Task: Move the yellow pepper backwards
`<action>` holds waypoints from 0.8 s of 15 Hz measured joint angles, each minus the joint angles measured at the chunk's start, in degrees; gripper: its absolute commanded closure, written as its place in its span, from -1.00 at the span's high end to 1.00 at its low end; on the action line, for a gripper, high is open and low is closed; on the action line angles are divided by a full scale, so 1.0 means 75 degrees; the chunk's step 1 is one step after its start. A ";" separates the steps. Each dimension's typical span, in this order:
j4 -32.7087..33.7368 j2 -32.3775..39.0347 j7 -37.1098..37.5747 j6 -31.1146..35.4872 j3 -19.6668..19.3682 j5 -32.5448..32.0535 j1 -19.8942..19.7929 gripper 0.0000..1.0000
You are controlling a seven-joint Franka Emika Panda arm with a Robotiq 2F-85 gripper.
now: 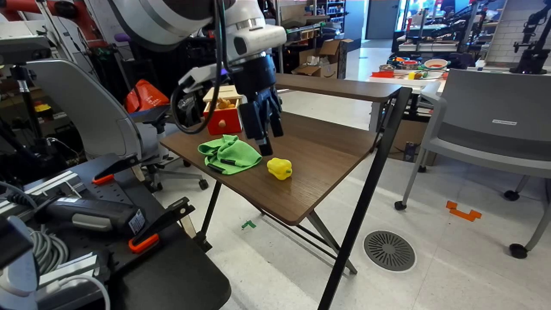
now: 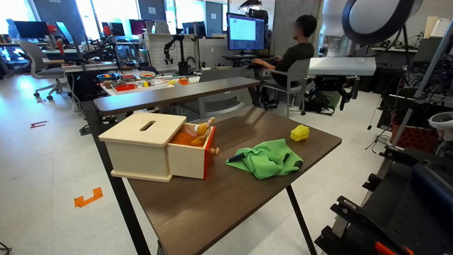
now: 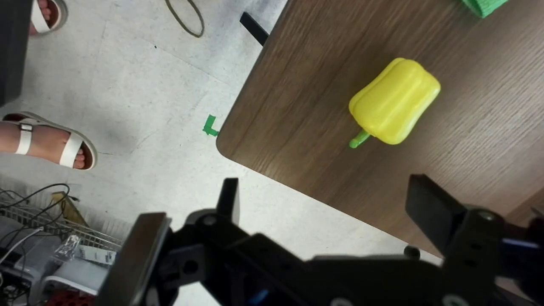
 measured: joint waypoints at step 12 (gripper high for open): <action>0.1606 0.2221 0.0229 0.0288 -0.0284 0.1427 0.0874 0.16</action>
